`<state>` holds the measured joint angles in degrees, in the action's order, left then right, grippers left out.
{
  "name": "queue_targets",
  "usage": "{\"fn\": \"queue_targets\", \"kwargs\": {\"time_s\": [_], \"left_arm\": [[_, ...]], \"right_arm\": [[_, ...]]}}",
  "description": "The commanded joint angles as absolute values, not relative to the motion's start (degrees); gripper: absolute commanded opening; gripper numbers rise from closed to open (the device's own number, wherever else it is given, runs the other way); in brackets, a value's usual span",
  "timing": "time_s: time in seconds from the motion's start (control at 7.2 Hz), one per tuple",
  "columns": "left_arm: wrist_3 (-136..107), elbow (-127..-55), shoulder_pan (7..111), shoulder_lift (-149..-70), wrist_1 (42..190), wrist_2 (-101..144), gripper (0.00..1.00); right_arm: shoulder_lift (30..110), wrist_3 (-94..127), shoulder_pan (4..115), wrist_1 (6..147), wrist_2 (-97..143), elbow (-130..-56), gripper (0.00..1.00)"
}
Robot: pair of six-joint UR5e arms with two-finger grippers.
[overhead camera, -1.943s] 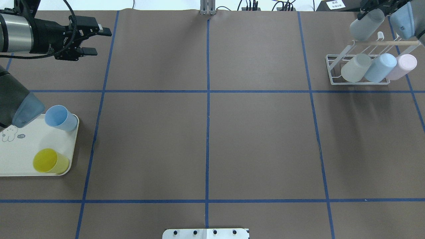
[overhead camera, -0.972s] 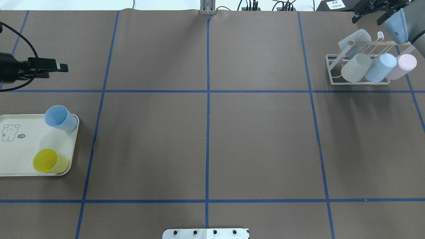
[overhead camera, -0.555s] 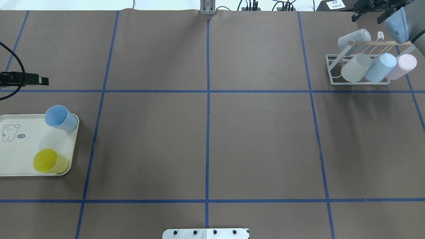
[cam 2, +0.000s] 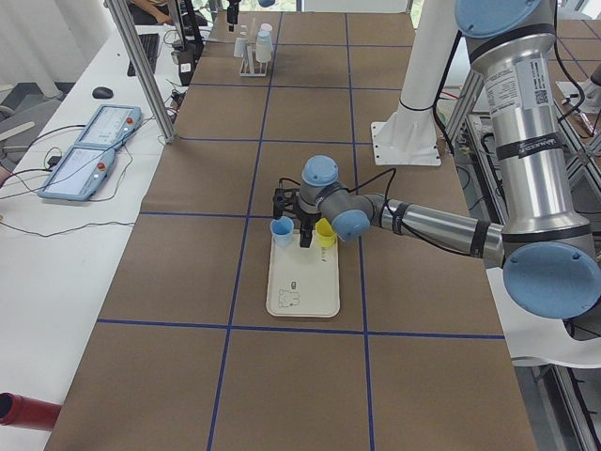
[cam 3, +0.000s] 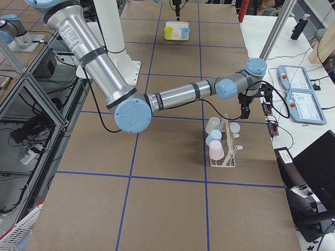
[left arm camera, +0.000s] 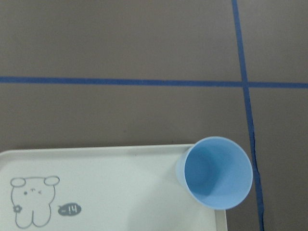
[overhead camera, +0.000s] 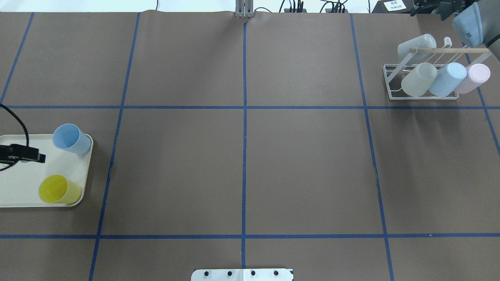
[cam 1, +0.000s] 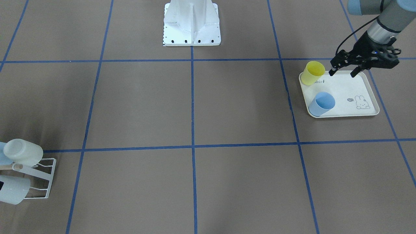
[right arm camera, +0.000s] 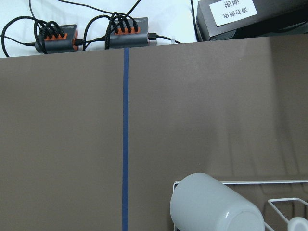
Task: Transfer IKEA cup to right arm and place on rack
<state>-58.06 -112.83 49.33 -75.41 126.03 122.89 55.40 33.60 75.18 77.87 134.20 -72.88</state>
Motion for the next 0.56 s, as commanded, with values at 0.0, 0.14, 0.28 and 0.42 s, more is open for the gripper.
{"fn": "queue_targets", "kwargs": {"time_s": [0.0,0.14,0.28,0.42], "left_arm": [[-63.63,-112.85,41.23,-75.24,125.95,120.15,1.00],[-63.63,-112.85,41.13,-75.06,125.95,120.32,1.00],[-63.63,-112.94,41.13,-74.71,125.95,120.32,1.00],[-63.46,-113.03,41.13,-74.18,126.12,120.41,0.99]], "right_arm": [[55.63,34.45,75.15,77.87,134.21,-73.65,0.98],[55.90,34.80,75.15,77.87,134.30,-74.26,0.98],[56.16,35.41,75.06,77.87,134.30,-74.88,0.98],[56.16,35.51,75.06,77.87,134.30,-74.97,0.98]]}}
